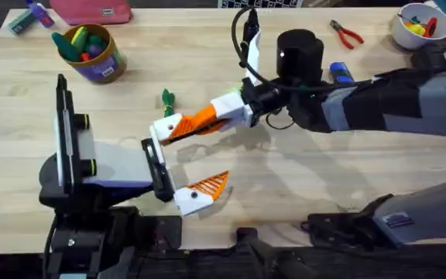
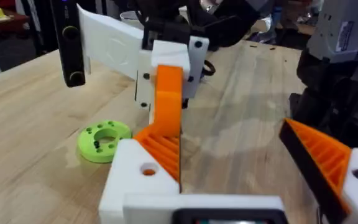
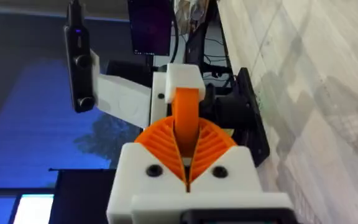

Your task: Pick up the gripper from the table and insert it into the empty holder that is missing its gripper. Then pick up a screw, insert it into the mounting hole, and use the screwdriver to tighten it. Finally, clean up the table by picking up the vegetable and placing it into the bucket.

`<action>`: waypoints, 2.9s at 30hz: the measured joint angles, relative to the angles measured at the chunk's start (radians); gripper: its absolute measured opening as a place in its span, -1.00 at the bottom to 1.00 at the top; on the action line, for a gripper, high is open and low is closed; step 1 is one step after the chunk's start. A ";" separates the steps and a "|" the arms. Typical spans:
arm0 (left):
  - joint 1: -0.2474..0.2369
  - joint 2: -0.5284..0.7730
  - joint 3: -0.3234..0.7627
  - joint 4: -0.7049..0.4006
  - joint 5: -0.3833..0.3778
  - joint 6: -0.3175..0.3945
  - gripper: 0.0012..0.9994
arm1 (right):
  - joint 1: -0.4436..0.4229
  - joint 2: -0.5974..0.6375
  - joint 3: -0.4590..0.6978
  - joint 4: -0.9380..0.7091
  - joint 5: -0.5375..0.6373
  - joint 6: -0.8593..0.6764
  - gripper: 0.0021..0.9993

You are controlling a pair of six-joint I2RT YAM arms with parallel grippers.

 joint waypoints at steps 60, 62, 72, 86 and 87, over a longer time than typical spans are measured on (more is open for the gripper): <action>0.001 0.000 0.000 0.000 0.000 0.001 0.97 | -0.191 -0.332 0.496 -1.471 0.738 -0.691 0.99; 0.001 0.000 0.000 0.000 0.000 0.001 0.97 | -0.163 -0.309 0.575 -1.535 0.827 -0.769 0.98; 0.001 0.000 0.000 0.000 0.001 0.001 0.97 | -0.058 -0.028 0.880 -1.815 1.159 -1.146 0.96; 0.001 0.000 0.000 0.000 0.001 0.001 0.97 | 0.066 0.153 0.927 -1.799 1.290 -1.462 0.80; 0.001 0.000 0.000 0.000 0.000 0.001 0.97 | 0.066 0.162 0.927 -1.796 1.291 -1.469 0.78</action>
